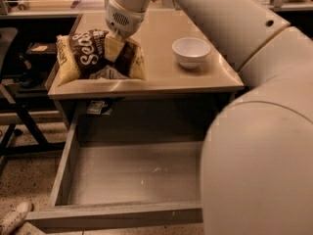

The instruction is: Pick brown chip bag from top drawer and place on counter

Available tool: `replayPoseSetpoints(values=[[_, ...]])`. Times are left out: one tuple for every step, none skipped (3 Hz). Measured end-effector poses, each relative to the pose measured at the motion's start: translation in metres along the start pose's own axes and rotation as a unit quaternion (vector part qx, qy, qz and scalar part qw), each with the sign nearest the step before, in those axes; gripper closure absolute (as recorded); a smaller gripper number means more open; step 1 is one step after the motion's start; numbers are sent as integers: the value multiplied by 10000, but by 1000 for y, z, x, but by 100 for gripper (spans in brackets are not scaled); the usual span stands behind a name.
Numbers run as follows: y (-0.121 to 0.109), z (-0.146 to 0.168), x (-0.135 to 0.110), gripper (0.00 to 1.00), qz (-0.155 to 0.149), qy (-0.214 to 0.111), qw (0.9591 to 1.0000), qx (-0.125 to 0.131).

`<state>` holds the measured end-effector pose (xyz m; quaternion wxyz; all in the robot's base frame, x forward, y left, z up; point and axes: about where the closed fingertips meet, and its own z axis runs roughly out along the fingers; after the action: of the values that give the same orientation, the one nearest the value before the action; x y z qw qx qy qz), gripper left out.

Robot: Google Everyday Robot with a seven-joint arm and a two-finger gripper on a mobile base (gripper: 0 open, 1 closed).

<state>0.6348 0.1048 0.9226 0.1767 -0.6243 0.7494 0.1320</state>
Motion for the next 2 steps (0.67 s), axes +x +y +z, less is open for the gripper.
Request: replayPoseSetpoints(values=[[-23, 9, -17, 100, -204, -152, 9996, -112], [-47, 19, -22, 100, -362, -265, 9989, -93]])
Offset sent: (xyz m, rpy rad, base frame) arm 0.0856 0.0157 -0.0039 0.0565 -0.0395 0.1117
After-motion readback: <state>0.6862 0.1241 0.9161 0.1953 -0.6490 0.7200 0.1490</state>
